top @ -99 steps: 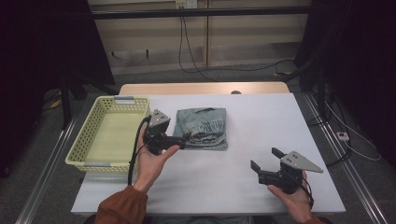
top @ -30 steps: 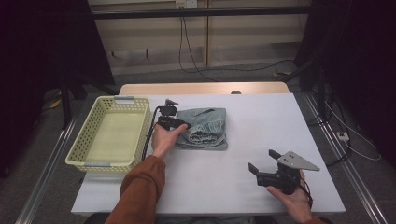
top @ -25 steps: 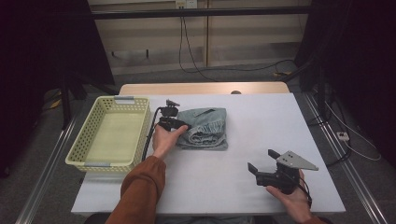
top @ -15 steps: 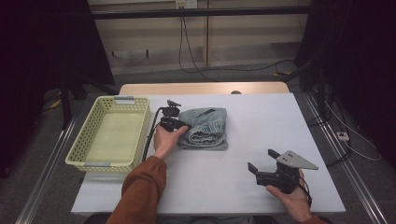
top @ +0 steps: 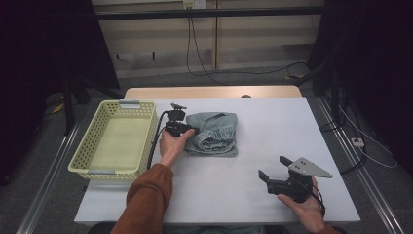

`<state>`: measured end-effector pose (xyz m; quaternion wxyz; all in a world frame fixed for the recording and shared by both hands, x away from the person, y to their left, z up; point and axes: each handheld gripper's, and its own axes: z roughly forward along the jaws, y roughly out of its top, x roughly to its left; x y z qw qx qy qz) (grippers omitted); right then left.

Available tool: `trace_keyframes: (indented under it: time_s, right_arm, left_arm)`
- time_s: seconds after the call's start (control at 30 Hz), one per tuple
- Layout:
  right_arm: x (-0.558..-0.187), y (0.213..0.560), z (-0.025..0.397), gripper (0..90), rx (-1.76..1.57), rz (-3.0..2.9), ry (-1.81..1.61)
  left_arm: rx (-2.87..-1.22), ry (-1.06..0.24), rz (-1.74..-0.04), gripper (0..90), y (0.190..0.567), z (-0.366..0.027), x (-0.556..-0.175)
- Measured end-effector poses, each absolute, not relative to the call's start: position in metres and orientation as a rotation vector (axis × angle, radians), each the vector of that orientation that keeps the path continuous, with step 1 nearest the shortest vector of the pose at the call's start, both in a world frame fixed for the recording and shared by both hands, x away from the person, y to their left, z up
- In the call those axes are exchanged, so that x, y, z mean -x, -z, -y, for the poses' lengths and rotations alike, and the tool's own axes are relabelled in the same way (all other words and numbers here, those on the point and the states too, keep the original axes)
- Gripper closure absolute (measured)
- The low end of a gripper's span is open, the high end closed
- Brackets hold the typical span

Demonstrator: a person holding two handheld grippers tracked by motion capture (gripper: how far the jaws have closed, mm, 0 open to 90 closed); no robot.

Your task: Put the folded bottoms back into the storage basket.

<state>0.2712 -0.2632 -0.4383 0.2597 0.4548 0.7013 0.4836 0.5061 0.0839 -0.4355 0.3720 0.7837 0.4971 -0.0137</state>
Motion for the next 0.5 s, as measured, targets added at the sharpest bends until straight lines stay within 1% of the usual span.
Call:
trace_keyframes:
  time_s: [0.13, 0.33, 0.5]
  right_arm:
    - [-0.271, 0.438, 0.264, 8.6, -1.236, -1.893, -1.311]
    - [-0.270, 0.438, 0.264, 8.6, -1.236, -1.893, -1.311]
    - [-0.270, 0.438, 0.264, 8.7, -1.236, -1.893, -1.312]
  left_arm:
    - [-2.004, 0.019, -1.240, 73.4, 0.430, -0.084, -0.504]
    - [-1.994, -0.057, -1.181, 73.5, 0.422, -0.082, -0.500]
    - [-1.969, -0.070, -1.156, 74.0, 0.413, -0.081, -0.499]
